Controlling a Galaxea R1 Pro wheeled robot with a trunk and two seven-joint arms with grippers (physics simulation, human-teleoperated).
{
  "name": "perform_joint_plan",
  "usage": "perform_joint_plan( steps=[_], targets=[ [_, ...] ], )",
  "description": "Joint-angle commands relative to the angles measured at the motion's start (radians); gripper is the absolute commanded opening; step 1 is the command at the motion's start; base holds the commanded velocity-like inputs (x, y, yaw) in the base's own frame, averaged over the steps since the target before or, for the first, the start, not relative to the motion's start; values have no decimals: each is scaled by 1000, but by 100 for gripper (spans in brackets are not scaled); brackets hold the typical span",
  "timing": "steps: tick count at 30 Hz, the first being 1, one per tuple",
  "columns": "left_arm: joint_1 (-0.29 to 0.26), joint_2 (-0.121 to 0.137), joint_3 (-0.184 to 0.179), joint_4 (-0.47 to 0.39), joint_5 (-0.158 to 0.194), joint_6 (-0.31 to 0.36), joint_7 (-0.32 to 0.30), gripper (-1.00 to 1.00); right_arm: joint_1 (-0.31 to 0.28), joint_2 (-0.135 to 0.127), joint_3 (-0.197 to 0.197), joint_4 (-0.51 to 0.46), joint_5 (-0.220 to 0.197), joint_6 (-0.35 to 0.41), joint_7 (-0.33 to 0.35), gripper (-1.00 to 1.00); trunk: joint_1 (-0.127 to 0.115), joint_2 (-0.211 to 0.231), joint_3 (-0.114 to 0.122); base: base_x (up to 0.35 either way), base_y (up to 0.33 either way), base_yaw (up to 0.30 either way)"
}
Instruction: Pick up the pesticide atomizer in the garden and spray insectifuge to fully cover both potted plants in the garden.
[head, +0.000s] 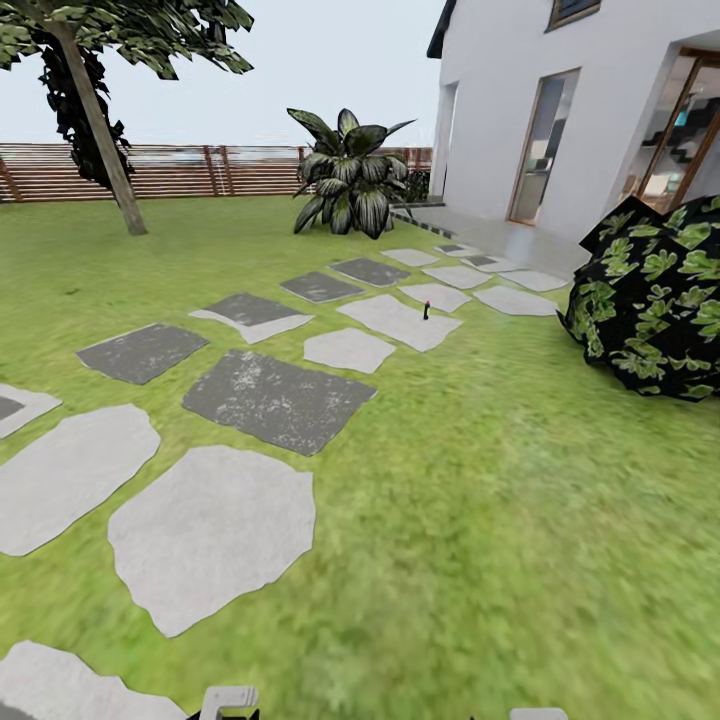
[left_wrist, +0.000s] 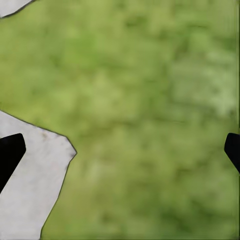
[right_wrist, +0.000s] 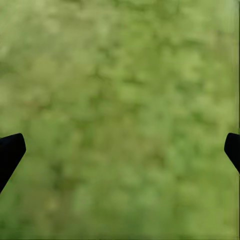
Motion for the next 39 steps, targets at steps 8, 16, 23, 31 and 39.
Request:
perform_joint_plan(
  steps=[8, 16, 23, 31, 39],
  targets=[
    [-1, 0, 2, 2, 2, -3, -2, 100, 0, 1, -2, 1, -2, -2, -3, 100, -31, 56, 24, 0, 0, -94],
    [-2, 0, 2, 2, 2, -3, -2, 100, 0, 2, -2, 1, -3, -2, -3, 100, -62, 112, 49, 0, 0, -252],
    [-2, 0, 2, 2, 2, -3, -2, 100, 0, 2, -2, 1, -3, -2, -3, 100, -88, 161, 71, 0, 0, -266],
    [-2, 0, 2, 2, 1, -2, -3, 100, 0, 2, -2, 1, -3, -3, -3, 100, -119, 217, 96, 0, 0, -130],
    [-1, 0, 2, 2, 2, -3, -3, 100, 0, 2, 0, 1, 1, -3, -3, 100, -150, 273, 122, 0, 0, -6]
  ],
)
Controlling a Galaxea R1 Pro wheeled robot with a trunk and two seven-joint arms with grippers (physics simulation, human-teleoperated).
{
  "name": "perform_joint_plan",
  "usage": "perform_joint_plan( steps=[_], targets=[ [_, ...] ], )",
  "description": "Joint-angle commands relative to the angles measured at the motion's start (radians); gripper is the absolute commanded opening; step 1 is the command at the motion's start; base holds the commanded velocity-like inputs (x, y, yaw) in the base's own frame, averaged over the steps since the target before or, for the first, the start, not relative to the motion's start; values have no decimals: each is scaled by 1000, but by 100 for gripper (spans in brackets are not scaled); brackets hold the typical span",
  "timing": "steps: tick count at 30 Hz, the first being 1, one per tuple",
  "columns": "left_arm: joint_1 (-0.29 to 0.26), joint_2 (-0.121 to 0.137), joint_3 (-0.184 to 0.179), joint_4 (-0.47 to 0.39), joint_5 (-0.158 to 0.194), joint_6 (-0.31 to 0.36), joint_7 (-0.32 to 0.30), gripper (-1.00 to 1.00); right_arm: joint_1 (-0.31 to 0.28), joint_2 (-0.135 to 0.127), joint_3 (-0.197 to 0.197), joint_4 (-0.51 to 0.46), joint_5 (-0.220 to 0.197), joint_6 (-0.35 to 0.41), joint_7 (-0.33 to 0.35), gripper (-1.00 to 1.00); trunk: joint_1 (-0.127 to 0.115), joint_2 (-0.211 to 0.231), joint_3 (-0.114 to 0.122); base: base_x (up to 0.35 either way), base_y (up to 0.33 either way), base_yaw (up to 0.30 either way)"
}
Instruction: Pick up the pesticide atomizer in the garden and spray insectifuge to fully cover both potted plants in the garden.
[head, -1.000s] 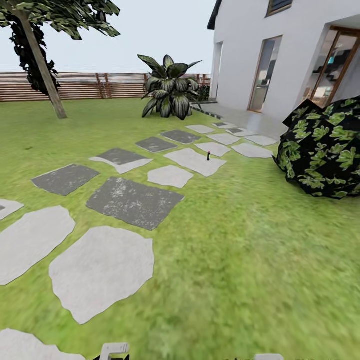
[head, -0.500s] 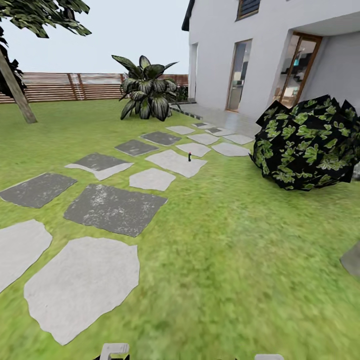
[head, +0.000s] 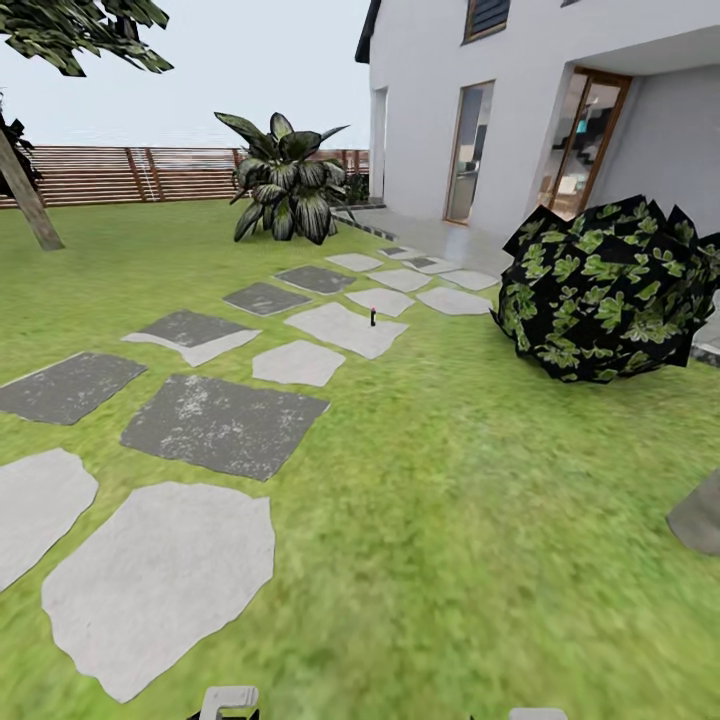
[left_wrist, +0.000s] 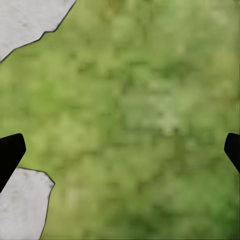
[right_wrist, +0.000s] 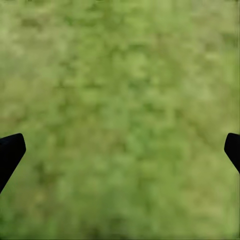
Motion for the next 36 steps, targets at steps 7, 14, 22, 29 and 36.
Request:
perform_joint_plan(
  steps=[7, 14, 22, 29, 36],
  targets=[
    [0, 0, 1, 1, 0, -3, -1, 100, 0, 0, 1, 0, 1, -3, 0, 100, -27, 49, 21, 0, 0, 0],
    [0, 0, 1, 1, 1, -4, -1, 100, 0, 0, 0, 0, 1, -3, 0, 100, -54, 98, 41, 0, 0, 59],
    [0, 0, 1, 1, 1, -3, -1, 100, 0, 0, -1, 0, 1, -3, 0, 100, -85, 154, 59, 0, 0, 191],
    [0, 0, 1, 1, 1, -3, -1, 100, 0, 0, 1, 0, 1, -3, 0, 100, -111, 203, 76, 0, 0, 149],
    [0, 0, 1, 1, 1, -3, -1, 100, 0, 0, 4, 0, 1, -3, 0, 100, -138, 252, 97, 0, 0, 12]
  ],
)
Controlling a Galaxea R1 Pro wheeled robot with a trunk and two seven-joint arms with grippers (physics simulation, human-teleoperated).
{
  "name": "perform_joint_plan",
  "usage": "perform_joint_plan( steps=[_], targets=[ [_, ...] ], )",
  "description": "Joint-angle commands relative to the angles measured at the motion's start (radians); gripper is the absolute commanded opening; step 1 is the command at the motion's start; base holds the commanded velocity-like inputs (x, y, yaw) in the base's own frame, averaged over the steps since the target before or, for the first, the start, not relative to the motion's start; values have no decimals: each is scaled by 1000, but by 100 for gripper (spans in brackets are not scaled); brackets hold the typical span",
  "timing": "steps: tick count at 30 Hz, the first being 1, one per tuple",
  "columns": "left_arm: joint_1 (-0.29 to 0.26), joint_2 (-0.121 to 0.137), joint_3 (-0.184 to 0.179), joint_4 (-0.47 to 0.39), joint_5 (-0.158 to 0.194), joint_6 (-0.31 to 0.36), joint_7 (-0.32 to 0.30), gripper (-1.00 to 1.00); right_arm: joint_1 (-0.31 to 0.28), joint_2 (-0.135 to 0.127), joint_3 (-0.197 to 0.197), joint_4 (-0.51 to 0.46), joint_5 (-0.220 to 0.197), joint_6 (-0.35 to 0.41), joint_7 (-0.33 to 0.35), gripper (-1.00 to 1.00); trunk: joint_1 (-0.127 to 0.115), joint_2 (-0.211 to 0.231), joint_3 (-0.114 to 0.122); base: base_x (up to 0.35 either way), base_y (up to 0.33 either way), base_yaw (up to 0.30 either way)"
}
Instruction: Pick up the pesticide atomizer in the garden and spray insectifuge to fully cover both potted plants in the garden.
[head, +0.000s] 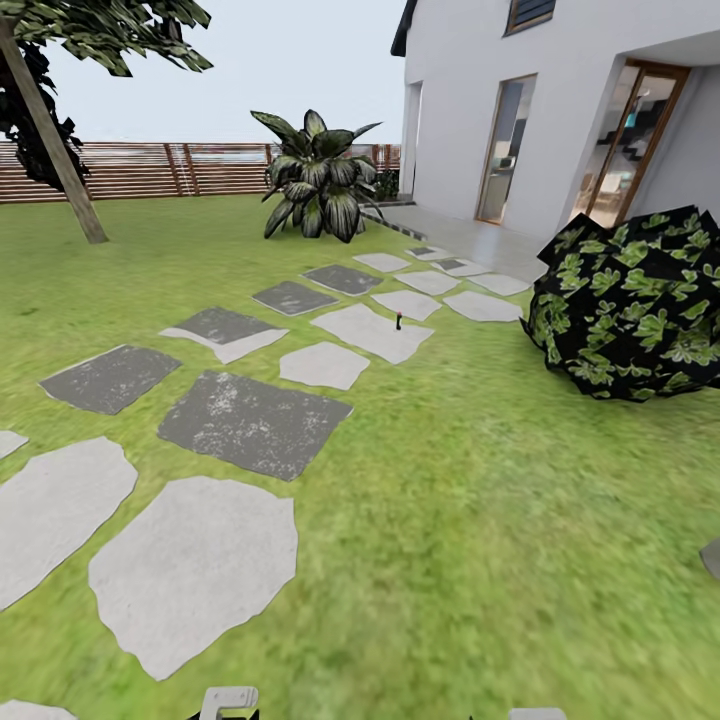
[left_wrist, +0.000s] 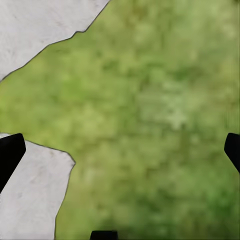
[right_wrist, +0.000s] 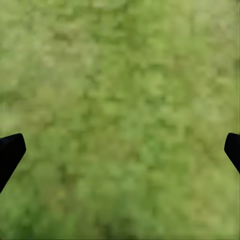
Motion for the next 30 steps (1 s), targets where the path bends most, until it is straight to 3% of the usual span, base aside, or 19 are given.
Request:
perform_joint_plan(
  steps=[1, 7, 17, 30],
  targets=[
    [0, 0, 1, 1, 1, -3, -1, 100, 0, 0, 0, 0, 1, -3, 0, 100, -4, 7, 2, 0, 0, 0],
    [-1, 0, 1, 1, 1, -3, -2, 100, 0, 0, 1, 0, 1, -3, 0, 100, -27, 49, 21, 0, 0, 0],
    [0, 0, 0, -2, 1, -3, -1, 100, 0, -4, 3, 0, 1, -3, 2, 100, -27, 49, 21, 11, 0, 0],
    [0, 0, 1, -1, 1, -3, -1, 100, 0, -8, -1, -1, 1, -3, 5, 100, -27, 49, 21, 320, 0, 0]
  ],
)
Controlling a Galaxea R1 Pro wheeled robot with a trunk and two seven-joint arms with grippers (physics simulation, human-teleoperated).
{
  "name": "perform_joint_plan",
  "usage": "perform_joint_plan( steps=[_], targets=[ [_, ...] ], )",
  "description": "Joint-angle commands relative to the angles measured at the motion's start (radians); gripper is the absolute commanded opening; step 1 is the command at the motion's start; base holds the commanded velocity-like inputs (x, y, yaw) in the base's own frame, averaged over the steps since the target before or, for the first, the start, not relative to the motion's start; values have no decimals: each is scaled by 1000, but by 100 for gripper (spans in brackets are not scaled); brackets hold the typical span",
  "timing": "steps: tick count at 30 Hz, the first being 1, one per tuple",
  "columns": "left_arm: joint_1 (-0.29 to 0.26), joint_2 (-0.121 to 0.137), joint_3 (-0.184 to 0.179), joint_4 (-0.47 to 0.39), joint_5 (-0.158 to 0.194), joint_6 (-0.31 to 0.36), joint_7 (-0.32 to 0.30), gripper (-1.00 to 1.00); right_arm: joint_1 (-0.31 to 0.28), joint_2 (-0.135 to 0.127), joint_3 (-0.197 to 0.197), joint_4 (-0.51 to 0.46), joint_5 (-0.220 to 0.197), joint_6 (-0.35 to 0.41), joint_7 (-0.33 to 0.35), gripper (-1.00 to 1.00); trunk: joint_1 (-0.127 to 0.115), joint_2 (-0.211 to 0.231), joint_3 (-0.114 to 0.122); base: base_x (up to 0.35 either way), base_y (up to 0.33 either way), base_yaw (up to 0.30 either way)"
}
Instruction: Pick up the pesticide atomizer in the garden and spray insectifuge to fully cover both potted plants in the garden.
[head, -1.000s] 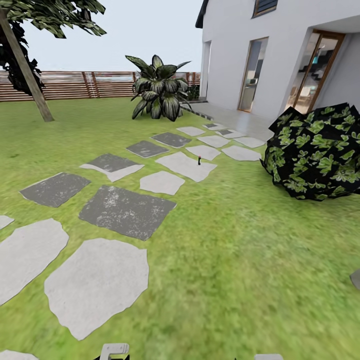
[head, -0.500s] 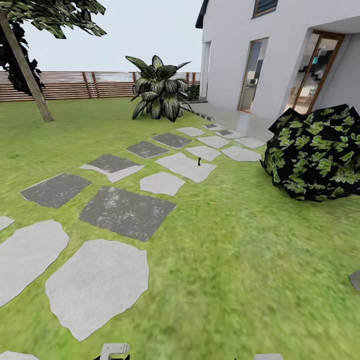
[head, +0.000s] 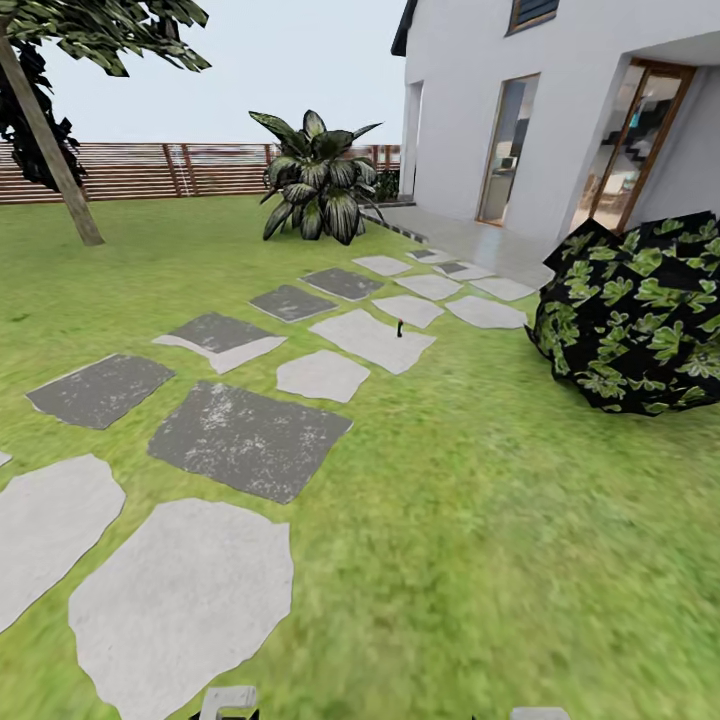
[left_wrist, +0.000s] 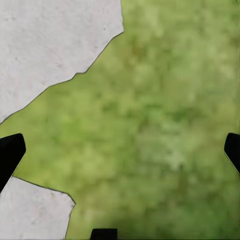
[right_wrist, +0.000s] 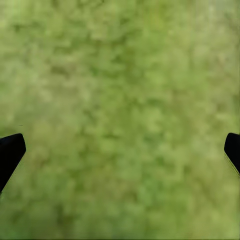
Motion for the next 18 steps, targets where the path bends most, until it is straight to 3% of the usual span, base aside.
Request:
perform_joint_plan(
  steps=[1, 18],
  targets=[
    [0, 0, 1, 1, 0, -3, -1, 100, 0, 0, -2, 0, 1, -3, 0, 100, 1, 0, -1, 348, 0, 0],
    [0, 0, 1, 1, 0, -3, -1, 100, 0, 1, -2, -15, 1, -3, -5, 100, 1, 0, -1, 348, 0, 0]
  ],
)
